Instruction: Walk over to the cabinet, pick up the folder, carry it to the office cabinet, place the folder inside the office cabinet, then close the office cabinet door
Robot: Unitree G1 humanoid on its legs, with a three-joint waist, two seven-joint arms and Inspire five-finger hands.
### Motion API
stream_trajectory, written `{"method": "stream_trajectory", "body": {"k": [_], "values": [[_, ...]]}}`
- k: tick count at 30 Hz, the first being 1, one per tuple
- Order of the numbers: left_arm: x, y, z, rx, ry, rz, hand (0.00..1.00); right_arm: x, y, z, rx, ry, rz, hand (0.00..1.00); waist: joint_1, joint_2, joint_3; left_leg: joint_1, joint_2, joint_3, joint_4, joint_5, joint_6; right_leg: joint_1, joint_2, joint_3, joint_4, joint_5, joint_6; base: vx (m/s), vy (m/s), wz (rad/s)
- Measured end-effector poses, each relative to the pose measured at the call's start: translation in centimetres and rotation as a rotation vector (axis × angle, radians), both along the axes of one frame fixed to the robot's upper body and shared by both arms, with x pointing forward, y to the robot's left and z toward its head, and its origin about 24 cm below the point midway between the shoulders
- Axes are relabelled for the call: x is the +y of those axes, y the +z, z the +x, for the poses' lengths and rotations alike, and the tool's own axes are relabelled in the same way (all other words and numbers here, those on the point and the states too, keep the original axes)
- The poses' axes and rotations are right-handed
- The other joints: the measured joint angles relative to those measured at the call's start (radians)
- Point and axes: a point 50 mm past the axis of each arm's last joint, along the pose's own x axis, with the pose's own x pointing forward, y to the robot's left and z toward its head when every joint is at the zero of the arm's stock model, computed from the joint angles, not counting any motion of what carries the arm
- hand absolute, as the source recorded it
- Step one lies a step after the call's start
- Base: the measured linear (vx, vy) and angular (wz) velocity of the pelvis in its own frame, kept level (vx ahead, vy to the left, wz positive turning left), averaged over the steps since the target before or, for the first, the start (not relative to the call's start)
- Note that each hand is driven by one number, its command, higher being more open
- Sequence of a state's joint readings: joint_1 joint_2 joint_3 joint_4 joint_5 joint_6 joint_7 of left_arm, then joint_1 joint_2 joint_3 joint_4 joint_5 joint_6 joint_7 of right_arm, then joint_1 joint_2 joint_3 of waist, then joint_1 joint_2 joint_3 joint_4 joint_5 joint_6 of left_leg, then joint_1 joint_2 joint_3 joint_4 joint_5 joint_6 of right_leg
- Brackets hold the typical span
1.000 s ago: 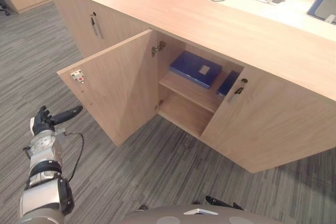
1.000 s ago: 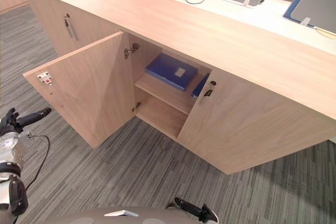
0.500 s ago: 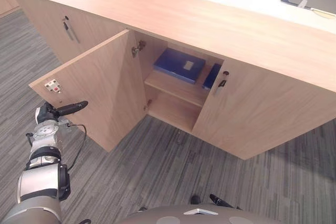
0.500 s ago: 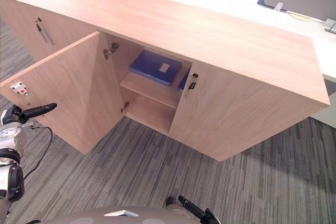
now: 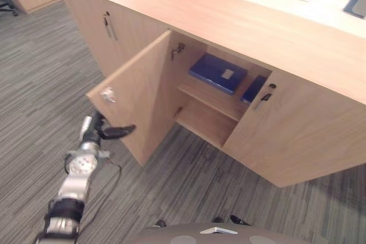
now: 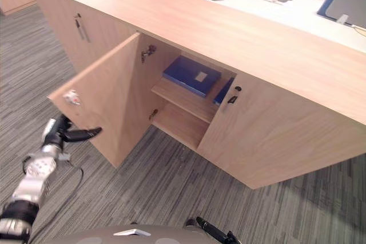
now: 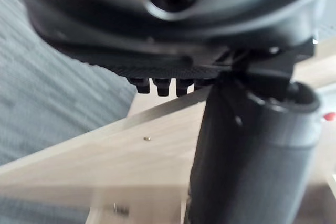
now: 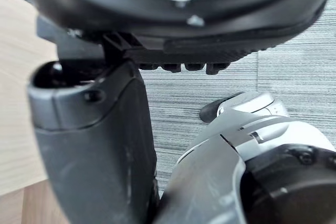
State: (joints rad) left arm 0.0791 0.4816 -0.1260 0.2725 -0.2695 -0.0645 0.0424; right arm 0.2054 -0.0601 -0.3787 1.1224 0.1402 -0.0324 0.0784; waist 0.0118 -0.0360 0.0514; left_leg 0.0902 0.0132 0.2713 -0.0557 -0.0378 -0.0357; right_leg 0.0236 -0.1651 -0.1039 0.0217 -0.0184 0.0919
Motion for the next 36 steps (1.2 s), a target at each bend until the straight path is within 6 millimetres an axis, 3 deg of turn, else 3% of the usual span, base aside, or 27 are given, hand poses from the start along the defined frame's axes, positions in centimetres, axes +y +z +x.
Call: {"method": "stream_trajectory", "body": {"k": [4,7,9,12,17,20,23,25,27,29,30,31,32,33,35,36], "values": [[-6.9,-1.9,-3.0,0.109,-0.283,-0.389,1.00,0.2,-0.1,0.0,0.015,0.035,0.005,1.00,0.009,0.003,-0.028,-0.012,-0.009,-0.004,0.003,-0.002,0.011,-0.009,-0.010,-0.003,-0.003,0.015,0.021,-0.04,0.026,-0.03],[-11.1,-2.8,-5.1,0.230,-0.499,-0.569,1.00,0.4,-0.2,0.3,0.026,0.073,0.009,1.00,-0.026,0.008,-0.062,-0.013,-0.010,-0.004,0.003,-0.001,0.015,-0.006,-0.010,-0.004,-0.007,0.016,0.022,-0.01,-0.004,-0.04],[-14.7,-3.4,-7.7,0.361,-0.701,-0.686,1.00,0.3,-0.1,1.0,0.020,0.128,-0.006,1.00,-0.063,0.013,-0.069,-0.011,-0.009,-0.002,0.003,0.001,0.018,-0.005,-0.010,-0.004,-0.009,0.016,0.022,-0.03,-0.031,-0.06],[-16.2,-3.8,-9.6,0.468,-0.819,-0.766,1.00,0.3,-0.1,1.4,0.020,0.150,-0.009,1.00,-0.074,0.015,-0.068,-0.009,-0.006,-0.003,-0.001,0.012,0.021,-0.005,-0.006,-0.006,-0.012,0.015,0.022,-0.07,-0.047,-0.03],[-15.5,-4.3,-9.5,0.493,-0.753,-0.806,1.00,-0.2,0.0,1.9,0.032,0.246,-0.039,1.00,-0.069,0.013,-0.062,0.005,-0.008,-0.029,-0.034,0.045,0.019,0.009,-0.006,-0.040,-0.021,0.007,0.014,-0.10,-0.045,0.15],[-14.6,-7.0,-9.8,0.566,-0.609,-0.809,1.00,-0.2,0.0,2.2,0.038,0.272,-0.053,1.00,-0.074,0.019,-0.065,0.007,-0.008,-0.033,-0.034,0.053,0.018,0.014,-0.006,-0.043,-0.025,0.000,0.013,-0.09,-0.018,0.05],[-12.9,-10.6,-10.9,0.680,-0.343,-0.778,1.00,0.1,0.0,2.4,0.039,0.282,-0.054,1.00,-0.081,0.013,-0.066,0.009,-0.002,-0.031,-0.028,0.050,0.008,0.026,0.001,-0.039,-0.041,0.004,0.017,-0.06,-0.016,-0.01],[-11.3,-12.2,-11.9,0.735,-0.199,-0.741,1.00,0.4,-0.1,2.7,0.036,0.292,-0.051,1.00,-0.086,0.001,-0.055,-0.030,0.019,-0.022,0.088,-0.009,0.001,0.035,0.008,-0.025,-0.039,0.005,0.012,-0.01,-0.035,-0.09],[-8.9,-12.6,-11.1,0.689,-0.017,-0.729,1.00,-0.1,0.0,3.3,0.033,0.291,-0.063,1.00,-0.074,0.022,-0.004,-0.134,0.121,-0.020,0.406,-0.159,0.001,0.061,0.065,-0.002,-0.036,0.006,-0.009,-0.05,-0.058,-0.37],[-7.9,-12.8,-11.1,0.668,0.082,-0.733,1.00,-0.4,0.1,3.1,0.040,0.279,-0.068,1.00,-0.061,0.043,0.010,-0.157,0.158,-0.022,0.507,-0.190,0.003,0.073,0.093,0.019,-0.036,0.002,-0.014,-0.03,0.010,-0.42],[-6.4,-12.7,-10.4,0.593,0.224,-0.714,1.00,-0.4,0.0,3.1,0.043,0.260,-0.065,1.00,-0.053,0.039,0.023,-0.194,0.171,-0.092,0.612,-0.185,-0.003,0.079,0.109,0.047,-0.025,-0.004,-0.021,0.00,0.008,-0.36],[-6.2,-12.6,-10.2,0.564,0.263,-0.712,1.00,-0.4,0.1,3.2,0.041,0.260,-0.066,1.00,-0.044,0.040,0.035,-0.197,0.165,-0.119,0.628,-0.179,-0.009,0.078,0.109,0.062,-0.015,-0.006,-0.024,0.00,0.008,-0.51],[-6.0,-12.6,-10.0,0.521,0.340,-0.730,1.00,-0.4,0.1,3.3,0.038,0.255,-0.069,1.00,-0.033,0.029,0.050,-0.206,0.138,-0.182,0.643,-0.168,-0.015,0.069,0.101,0.087,-0.003,-0.007,-0.025,0.00,0.065,-0.63],[-6.0,-12.5,-9.8,0.489,0.387,-0.705,1.00,-0.2,0.1,3.5,0.031,0.245,-0.068,1.00,-0.017,0.020,0.048,-0.198,0.096,-0.261,0.599,-0.193,-0.029,0.051,0.091,0.126,0.005,-0.007,-0.025,0.00,0.093,-0.70],[-5.7,-12.7,-10.0,0.457,0.471,-0.660,1.00,-0.9,0.3,4.1,0.015,0.238,-0.099,1.00,-0.005,0.049,0.056,-0.151,0.054,-0.361,0.445,-0.216,-0.036,0.013,0.096,0.175,0.023,-0.003,-0.006,-0.01,0.146,-0.77],[-4.6,-13.1,-10.9,0.468,0.552,-0.621,1.00,-0.6,0.3,4.4,0.003,0.213,-0.089,1.00,-0.012,0.038,0.064,-0.122,0.035,-0.333,0.394,-0.202,-0.029,0.012,0.083,0.208,0.025,-0.002,-0.005,0.01,0.150,-0.67]]}}
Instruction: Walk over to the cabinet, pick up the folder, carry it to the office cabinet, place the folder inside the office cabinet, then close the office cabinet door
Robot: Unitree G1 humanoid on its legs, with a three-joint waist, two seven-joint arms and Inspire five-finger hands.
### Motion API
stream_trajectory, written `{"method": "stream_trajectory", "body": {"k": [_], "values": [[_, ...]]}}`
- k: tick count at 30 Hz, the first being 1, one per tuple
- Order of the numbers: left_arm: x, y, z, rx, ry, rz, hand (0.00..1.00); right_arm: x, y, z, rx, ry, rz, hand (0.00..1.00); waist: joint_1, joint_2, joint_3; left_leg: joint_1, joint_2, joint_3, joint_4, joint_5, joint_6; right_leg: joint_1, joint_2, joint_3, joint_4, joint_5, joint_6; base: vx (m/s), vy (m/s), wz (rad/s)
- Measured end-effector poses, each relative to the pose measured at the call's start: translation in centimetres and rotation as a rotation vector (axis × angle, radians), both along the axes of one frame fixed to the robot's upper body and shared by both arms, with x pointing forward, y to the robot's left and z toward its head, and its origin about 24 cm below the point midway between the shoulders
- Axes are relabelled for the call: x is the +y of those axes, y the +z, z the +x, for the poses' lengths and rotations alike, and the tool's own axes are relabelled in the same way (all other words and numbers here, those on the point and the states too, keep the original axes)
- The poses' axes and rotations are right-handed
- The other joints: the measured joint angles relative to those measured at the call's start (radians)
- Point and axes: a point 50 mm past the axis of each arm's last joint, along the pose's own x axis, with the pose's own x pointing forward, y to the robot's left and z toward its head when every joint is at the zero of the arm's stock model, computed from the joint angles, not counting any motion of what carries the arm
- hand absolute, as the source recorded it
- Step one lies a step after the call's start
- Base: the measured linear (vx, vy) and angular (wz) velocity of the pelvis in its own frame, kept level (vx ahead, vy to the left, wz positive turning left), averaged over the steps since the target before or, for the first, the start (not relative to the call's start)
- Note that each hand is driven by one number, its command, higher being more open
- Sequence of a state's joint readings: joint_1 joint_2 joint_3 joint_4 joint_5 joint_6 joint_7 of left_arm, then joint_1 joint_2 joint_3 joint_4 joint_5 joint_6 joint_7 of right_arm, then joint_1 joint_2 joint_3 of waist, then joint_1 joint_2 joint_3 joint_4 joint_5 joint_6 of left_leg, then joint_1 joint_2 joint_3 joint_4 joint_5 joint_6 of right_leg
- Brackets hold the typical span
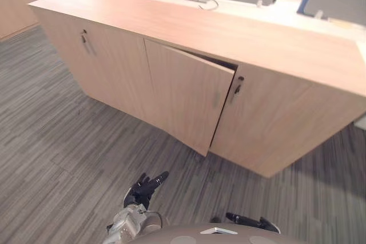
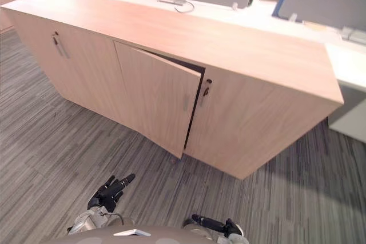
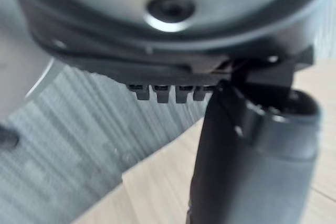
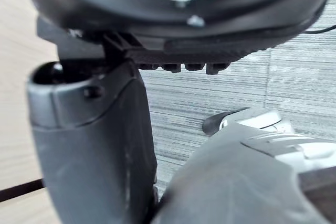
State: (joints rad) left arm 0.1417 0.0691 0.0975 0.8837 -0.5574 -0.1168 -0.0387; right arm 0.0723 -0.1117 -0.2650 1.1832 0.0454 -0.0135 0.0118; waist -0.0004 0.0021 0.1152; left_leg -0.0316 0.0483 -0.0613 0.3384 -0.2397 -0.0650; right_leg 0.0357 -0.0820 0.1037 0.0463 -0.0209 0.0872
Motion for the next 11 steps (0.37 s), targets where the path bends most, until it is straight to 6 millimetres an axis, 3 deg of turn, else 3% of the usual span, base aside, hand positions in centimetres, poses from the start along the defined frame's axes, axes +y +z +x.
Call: {"method": "stream_trajectory", "body": {"k": [5,7,11], "values": [[3.1,-1.5,-4.8,0.196,0.145,0.075,1.00,0.4,-0.1,-0.4,-0.001,-0.039,0.018,1.00,-0.002,-0.024,-0.010,0.072,-0.043,0.067,-0.059,-0.003,0.035,0.010,-0.046,0.048,0.002,-0.007,0.022,0.06,0.141,-0.35],[3.2,-1.9,-6.8,0.255,0.153,0.061,1.00,0.2,-0.2,-1.0,0.008,-0.059,0.025,1.00,0.002,-0.022,-0.014,0.113,-0.061,0.092,-0.095,0.004,0.050,0.018,-0.061,0.068,0.007,-0.012,0.029,0.12,0.141,-0.26],[2.8,-2.2,-8.6,0.298,0.160,0.024,1.00,0.1,-0.1,-1.0,0.004,-0.048,0.034,1.00,0.015,-0.016,-0.026,0.148,-0.066,0.152,-0.134,0.014,0.069,-0.023,-0.060,0.074,0.057,-0.018,0.037,0.09,0.064,-0.46]]}}
